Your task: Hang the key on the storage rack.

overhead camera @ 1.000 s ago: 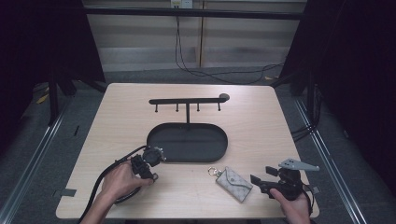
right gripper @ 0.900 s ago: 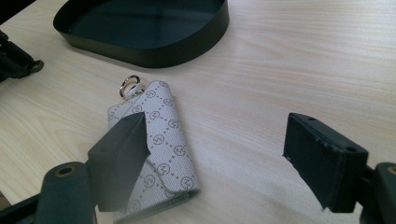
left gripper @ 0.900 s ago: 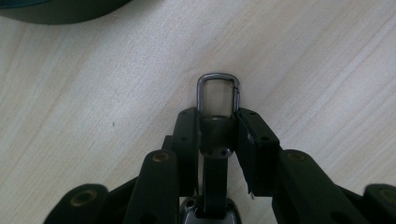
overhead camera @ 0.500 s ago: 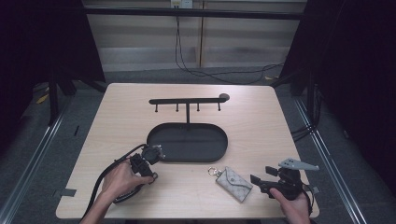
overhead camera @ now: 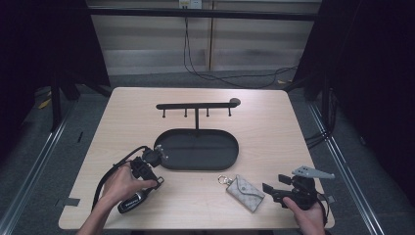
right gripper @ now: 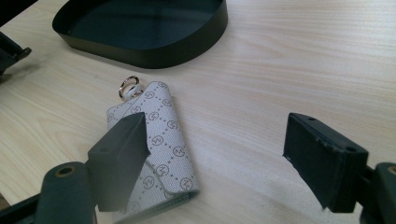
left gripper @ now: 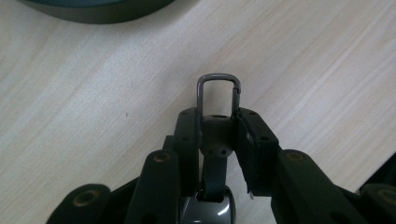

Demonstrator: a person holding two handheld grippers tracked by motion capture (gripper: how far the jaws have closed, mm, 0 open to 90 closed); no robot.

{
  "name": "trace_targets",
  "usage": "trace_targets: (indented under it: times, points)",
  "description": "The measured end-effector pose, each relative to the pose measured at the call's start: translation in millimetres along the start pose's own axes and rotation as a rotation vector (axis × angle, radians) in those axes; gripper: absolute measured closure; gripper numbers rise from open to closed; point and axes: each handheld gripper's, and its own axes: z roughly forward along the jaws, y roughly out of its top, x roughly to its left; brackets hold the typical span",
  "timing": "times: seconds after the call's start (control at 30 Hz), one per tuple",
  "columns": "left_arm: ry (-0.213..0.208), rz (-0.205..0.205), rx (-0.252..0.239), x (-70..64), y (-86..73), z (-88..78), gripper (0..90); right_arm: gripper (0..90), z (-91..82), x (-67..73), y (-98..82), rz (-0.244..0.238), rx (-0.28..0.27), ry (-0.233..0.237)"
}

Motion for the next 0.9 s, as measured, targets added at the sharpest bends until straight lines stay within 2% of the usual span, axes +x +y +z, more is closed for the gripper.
trace_targets:
  times: [0.1, 0.17, 0.27, 0.57, 0.7, 0.8, 0.9]
  points:
    - [0.004, -0.005, -0.028, -0.5, -0.2, -7.3, 70.8, 21.5, 0.9, 0.2, 0.2, -0.002, 0.004, 0.000]
    - [-0.002, 0.006, -0.024, 0.1, -0.1, -9.9, 70.8, 21.4, 0.9, 0.2, 0.2, -0.002, 0.003, 0.000]
    - [-0.006, -0.005, -0.042, 1.2, -0.8, -16.6, 70.8, 21.4, 0.1, -0.3, 0.0, 0.006, 0.001, 0.000]
    - [0.008, -0.003, -0.060, 2.7, -3.0, -31.1, 70.8, 21.4, 0.0, -0.3, -0.1, 0.004, 0.002, 0.000]
    - [-0.003, 0.007, -0.042, 3.4, -2.8, -36.4, 70.8, 21.5, 0.3, -0.5, 0.0, 0.003, 0.002, 0.000]
    - [0.019, 0.001, -0.046, 2.0, -2.0, -43.2, 70.8, 21.5, 0.7, -0.1, 0.0, 0.000, 0.004, 0.001]
    - [0.020, 0.002, -0.062, 2.2, -2.2, -47.5, 70.9, 21.4, 0.4, -0.4, 0.0, 0.003, 0.003, 0.001]
